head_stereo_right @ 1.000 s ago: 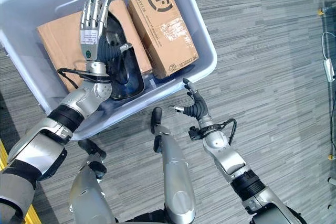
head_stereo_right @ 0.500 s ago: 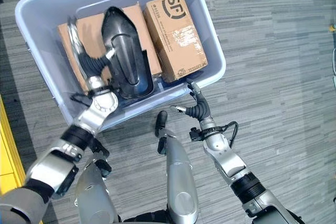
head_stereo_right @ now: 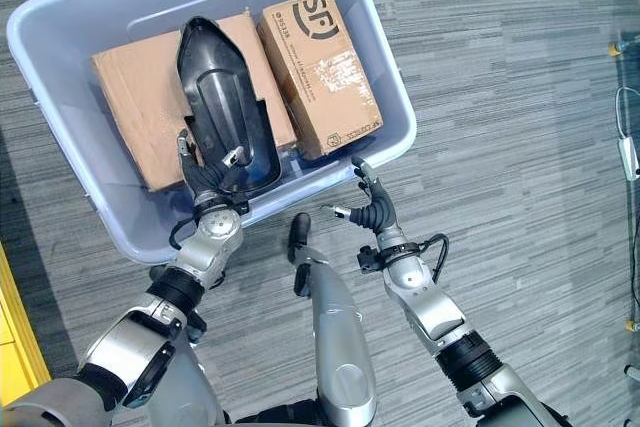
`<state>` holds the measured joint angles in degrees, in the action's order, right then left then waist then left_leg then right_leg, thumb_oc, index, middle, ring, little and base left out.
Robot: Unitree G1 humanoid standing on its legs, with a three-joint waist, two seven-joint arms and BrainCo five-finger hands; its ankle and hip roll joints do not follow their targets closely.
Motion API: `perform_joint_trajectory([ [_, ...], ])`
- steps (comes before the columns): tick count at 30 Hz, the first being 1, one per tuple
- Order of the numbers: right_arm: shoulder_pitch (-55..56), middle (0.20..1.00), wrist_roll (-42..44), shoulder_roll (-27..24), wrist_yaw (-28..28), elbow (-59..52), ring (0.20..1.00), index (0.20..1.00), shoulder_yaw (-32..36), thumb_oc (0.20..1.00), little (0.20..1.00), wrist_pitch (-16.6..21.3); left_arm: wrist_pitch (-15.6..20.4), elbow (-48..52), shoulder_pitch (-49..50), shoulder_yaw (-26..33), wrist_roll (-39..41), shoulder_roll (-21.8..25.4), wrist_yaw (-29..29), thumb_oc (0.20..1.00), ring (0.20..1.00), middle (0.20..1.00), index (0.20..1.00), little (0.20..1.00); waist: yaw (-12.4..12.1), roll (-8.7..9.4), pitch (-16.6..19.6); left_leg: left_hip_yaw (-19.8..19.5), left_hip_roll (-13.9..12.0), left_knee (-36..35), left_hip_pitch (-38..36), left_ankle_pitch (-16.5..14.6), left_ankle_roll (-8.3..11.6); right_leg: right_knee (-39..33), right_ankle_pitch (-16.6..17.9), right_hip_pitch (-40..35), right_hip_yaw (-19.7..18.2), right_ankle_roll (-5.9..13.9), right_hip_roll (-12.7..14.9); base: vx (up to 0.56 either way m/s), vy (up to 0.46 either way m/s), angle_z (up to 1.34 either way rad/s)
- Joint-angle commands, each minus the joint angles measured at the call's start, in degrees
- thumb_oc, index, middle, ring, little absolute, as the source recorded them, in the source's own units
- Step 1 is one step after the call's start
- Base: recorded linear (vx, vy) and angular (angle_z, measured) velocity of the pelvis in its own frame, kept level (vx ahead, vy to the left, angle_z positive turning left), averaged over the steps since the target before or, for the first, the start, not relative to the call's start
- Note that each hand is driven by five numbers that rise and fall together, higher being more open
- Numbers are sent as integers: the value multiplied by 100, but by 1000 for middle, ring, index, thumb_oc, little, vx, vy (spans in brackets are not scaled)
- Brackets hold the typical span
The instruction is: Move parts from the plastic box to the shelf.
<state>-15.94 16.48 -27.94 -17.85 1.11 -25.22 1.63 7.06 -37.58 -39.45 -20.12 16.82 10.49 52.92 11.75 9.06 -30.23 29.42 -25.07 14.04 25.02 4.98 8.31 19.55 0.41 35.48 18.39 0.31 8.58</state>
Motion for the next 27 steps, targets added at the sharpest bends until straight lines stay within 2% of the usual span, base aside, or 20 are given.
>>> perform_joint_trajectory([
  [1,-91,1000,-30,61,-19,-266,1000,1000,203,1000,1000,228,-42,-10,-255,23,-176,126,296,1000,1000,1000,1000,1000,17,299,44,206,-524,1001,386,-4,539,-228,-250,-385,464,556,186,0,0,0],
  [5,-178,1000,13,73,-65,-179,1000,1000,132,1000,1000,213,-76,-169,-383,101,-213,149,644,1000,1000,1000,1000,1000,36,321,44,213,-545,1056,403,-17,548,-203,-264,-364,441,544,186,0,0,0],
  [8,-217,1000,81,58,-89,-55,1000,1000,84,1000,1000,262,-251,-287,-552,211,-80,228,1051,1000,1000,1000,1000,1000,51,333,44,191,-554,1106,450,-41,554,-187,-264,-319,419,533,191,0,0,0],
  [12,-239,1000,139,92,-140,-5,1000,1000,18,1000,1000,240,-398,-476,-704,410,-302,353,1573,1000,1000,1000,1000,1000,52,364,44,156,-572,1172,501,-78,562,-136,-282,-274,404,531,200,16,-39,0],
  [14,-248,1000,190,94,-189,40,1000,1000,-26,1000,1000,288,-657,-558,-752,465,-347,410,1846,1000,1000,1000,1000,1000,45,368,44,130,-570,1199,537,-80,567,-137,-279,-253,400,531,195,16,-39,0],
  [15,-258,1000,191,104,-189,48,1000,1000,-29,1000,1000,286,-656,-587,-768,467,-352,418,1851,1000,1000,1000,1000,1000,47,371,44,122,-570,1207,545,-79,568,-133,-280,-250,399,531,193,14,-55,-1],
  [17,-314,1000,271,118,-233,75,1000,1000,-77,1000,1000,234,-880,-765,-862,508,-453,508,1893,1000,1000,1000,1000,1000,27,386,44,93,-586,1246,604,-107,576,-105,-271,-210,428,531,232,17,-60,0],
  [22,-354,1000,331,140,-308,90,1000,1000,-149,1000,1000,216,-1771,-1104,-944,362,-507,582,1085,1000,1000,1000,1000,1000,58,395,44,110,-601,1316,689,-149,568,-51,-256,-99,424,552,280,11,-29,2],
  [23,-353,1000,342,131,-297,90,1000,1000,-149,1000,1000,217,-1817,-1186,-945,324,-396,562,980,1000,1000,1000,1000,1000,71,400,44,126,-614,1321,705,-151,570,-44,-244,-80,429,556,299,0,0,0],
  [27,-382,1000,332,93,-279,6,1000,1000,-136,1000,1000,96,-1492,-1371,-949,136,-501,524,566,1000,1000,1000,1000,1000,145,379,44,204,-597,1333,738,-169,548,-6,-241,32,369,551,319,3,5,-1],
])
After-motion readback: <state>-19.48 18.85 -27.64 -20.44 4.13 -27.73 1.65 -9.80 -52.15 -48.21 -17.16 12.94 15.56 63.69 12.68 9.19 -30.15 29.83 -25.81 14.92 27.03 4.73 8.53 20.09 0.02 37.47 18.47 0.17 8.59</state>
